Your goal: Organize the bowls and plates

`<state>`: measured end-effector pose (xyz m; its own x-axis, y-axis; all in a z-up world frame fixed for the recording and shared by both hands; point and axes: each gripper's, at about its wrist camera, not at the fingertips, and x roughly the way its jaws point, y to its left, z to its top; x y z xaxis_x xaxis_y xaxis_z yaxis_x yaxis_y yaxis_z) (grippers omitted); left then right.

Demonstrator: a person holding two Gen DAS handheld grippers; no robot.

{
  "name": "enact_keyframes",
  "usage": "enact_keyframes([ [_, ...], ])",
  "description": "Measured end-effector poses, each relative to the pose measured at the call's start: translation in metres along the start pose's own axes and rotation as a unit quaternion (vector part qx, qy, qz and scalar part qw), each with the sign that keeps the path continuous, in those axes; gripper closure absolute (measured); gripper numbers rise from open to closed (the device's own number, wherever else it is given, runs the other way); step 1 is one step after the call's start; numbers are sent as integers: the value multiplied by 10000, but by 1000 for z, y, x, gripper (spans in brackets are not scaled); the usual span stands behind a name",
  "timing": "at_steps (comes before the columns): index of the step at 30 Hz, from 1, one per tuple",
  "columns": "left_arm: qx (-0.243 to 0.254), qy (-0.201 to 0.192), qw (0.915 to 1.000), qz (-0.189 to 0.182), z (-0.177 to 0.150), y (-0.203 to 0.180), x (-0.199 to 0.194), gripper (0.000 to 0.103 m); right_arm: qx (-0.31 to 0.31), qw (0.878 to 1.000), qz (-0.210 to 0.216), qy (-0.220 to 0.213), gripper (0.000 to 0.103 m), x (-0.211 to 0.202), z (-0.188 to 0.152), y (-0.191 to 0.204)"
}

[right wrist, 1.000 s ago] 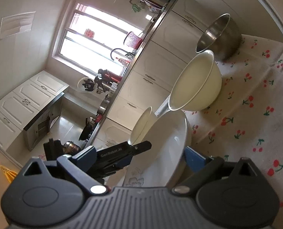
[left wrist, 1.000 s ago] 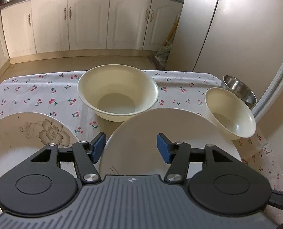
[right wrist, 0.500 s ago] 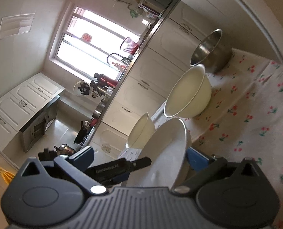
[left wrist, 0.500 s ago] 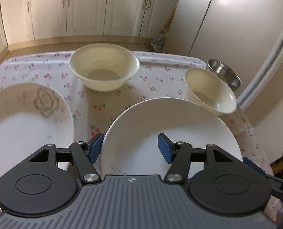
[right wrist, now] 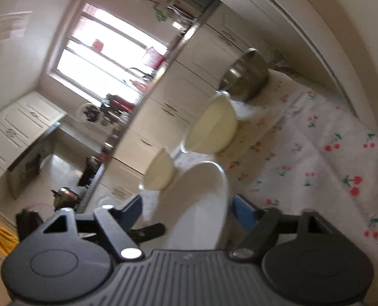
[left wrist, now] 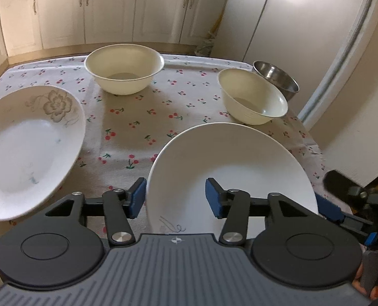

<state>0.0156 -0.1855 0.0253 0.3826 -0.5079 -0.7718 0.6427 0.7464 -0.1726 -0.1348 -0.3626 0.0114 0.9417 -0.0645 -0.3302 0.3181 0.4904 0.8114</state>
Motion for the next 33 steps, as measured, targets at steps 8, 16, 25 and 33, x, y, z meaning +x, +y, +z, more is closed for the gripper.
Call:
enact_keyframes([
  [8, 27, 27, 9998, 173, -10, -2, 3, 58, -292, 9995, -98, 60, 27, 4, -7, 3],
  [16, -191, 74, 9998, 39, -19, -2, -14, 59, -760, 9968, -266, 10, 19, -4, -15, 19],
  [25, -430, -233, 9987, -125, -30, -2, -51, 60, -1123, 9930, -358, -51, 22, -19, -24, 36],
  [33, -703, -379, 9965, -232, -40, 6, -81, 61, -1259, 9917, -258, -62, 22, -30, -33, 54],
])
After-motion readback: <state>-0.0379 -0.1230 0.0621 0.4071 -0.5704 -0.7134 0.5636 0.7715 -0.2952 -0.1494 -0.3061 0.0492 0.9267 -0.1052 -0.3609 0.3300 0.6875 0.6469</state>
